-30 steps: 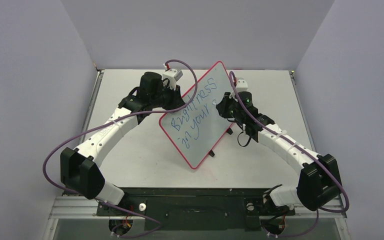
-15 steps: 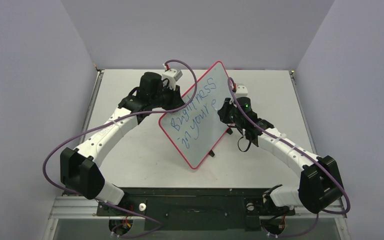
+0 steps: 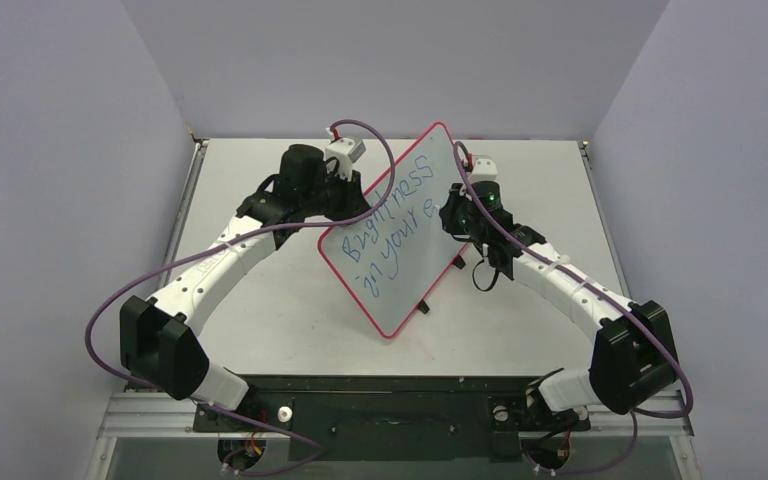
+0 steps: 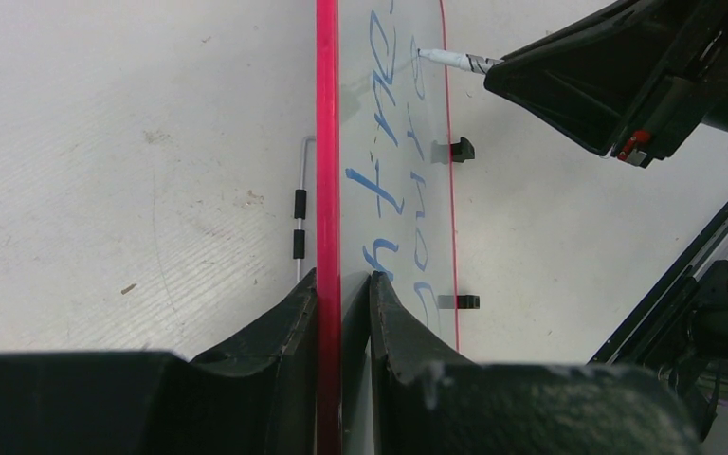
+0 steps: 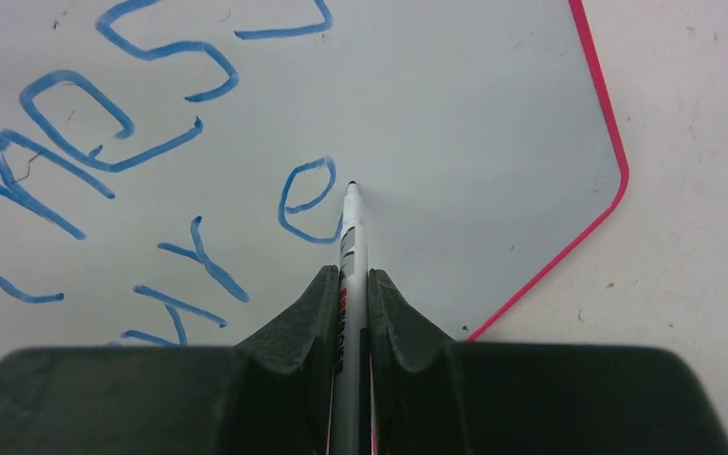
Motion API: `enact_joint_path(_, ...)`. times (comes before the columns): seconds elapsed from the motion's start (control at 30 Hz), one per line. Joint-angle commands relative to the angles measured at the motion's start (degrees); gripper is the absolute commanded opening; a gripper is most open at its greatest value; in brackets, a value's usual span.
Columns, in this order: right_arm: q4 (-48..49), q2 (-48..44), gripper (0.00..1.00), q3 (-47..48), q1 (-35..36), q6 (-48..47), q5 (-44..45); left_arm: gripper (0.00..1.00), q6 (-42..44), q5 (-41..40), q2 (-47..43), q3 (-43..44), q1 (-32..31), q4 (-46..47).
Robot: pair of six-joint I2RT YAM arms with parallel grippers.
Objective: Write a sentence on the whiteboard
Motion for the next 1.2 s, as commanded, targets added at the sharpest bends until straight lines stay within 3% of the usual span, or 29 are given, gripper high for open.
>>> enact_joint_path(0.0,-0.66,0.47,0.0,3.38,-0.29,-1.4,0.38,0.0,6.73,-4.74,-2.64,0.3,-0.32,1.8)
enact_joint_path(0.3,-1.57,-5.07,0.0,2.87,-0.98,-1.32,2.0,0.0,6.73,-4.69,-2.78,0.3,-0.32,1.8)
enact_joint_path(1.17,2.15,2.79,0.0,7.72,-3.49,1.12,-5.43,0.0,6.9,-5.01,-2.83,0.13,-0.49,1.69)
